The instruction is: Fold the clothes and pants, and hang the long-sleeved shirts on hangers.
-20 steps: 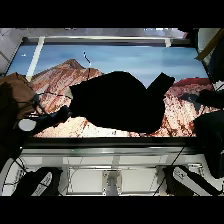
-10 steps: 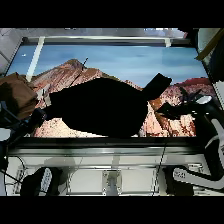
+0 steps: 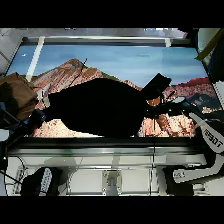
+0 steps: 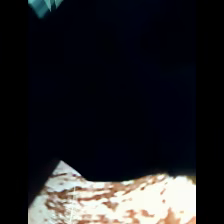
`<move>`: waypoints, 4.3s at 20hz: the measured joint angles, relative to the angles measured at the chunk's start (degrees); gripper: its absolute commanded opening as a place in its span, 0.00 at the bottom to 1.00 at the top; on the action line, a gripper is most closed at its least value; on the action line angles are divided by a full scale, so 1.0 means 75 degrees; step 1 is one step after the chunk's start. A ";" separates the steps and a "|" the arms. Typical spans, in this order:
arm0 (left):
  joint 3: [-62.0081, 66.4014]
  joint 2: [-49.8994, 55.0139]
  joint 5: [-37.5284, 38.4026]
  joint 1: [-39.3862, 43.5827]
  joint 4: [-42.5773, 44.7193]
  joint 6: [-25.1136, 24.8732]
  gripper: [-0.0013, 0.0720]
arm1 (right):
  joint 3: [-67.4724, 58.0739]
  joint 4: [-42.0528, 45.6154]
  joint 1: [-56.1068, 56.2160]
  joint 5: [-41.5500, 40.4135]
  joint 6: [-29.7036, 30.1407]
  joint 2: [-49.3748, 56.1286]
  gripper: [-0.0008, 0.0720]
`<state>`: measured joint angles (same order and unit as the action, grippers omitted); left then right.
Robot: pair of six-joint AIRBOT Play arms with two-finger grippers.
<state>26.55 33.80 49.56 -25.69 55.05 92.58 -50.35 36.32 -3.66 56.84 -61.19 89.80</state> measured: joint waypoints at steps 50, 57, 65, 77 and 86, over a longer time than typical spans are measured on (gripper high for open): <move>0.1005 0.0017 0.0458 -0.1920 0.2626 -0.0402 0.04 | 0.1224 0.1510 -0.2579 0.0962 0.0201 -0.1352 0.40; 0.1166 0.0023 0.0224 -0.1929 0.2579 -0.0405 0.04 | 0.0874 0.1064 -0.2637 0.1591 0.0478 -0.1466 0.02; 0.2241 0.0501 -0.0201 -0.1935 0.2570 -0.0405 0.04 | -0.2463 0.1460 -0.2833 0.4415 -0.0705 -0.3832 0.02; 0.2463 0.1253 -0.0047 -0.1935 0.2541 -0.0405 0.04 | -0.3197 0.3255 -0.1314 0.1495 -0.2582 -0.1778 0.59; 0.2463 0.1276 0.0271 -0.1935 0.2541 -0.0405 0.04 | -0.3311 0.4028 -0.1518 -0.0495 -0.3625 -0.0705 0.57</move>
<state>45.01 43.38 51.59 -40.21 74.11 89.54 -75.18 66.52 -15.05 53.12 -88.38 84.51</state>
